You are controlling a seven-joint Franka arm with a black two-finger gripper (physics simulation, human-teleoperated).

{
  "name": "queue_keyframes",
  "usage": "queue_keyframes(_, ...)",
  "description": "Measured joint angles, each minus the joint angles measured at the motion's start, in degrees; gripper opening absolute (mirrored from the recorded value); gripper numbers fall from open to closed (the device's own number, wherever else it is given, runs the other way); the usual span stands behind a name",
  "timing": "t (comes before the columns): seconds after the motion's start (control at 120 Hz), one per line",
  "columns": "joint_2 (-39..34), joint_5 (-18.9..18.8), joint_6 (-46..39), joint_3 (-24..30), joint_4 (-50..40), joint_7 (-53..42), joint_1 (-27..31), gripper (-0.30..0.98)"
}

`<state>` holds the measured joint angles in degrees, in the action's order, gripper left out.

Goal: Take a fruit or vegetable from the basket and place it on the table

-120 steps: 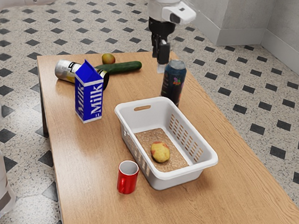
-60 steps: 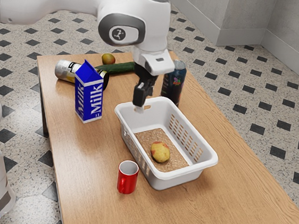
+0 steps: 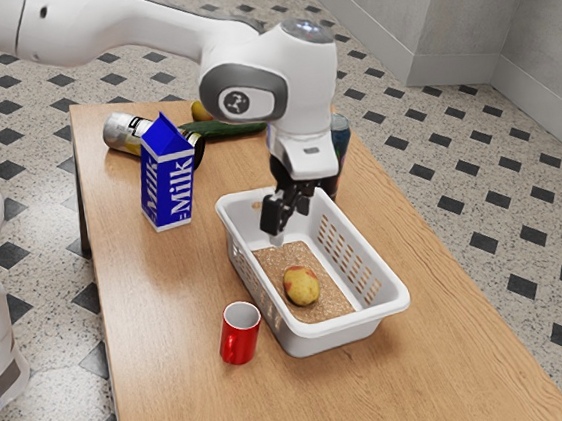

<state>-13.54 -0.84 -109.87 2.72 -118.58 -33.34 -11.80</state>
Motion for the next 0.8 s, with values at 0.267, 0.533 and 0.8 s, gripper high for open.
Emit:
queue_keyframes(0.267,0.4,0.2,-0.3,1.0,-0.3,4.9,0.0,0.69)
queue_keyframes(0.533,3.5,0.1,-0.9,1.7,-0.3,10.5,0.0,0.69)
queue_keyframes(0.8,7.1,-0.4,-1.9,1.7,2.9,13.3,0.1,0.69)
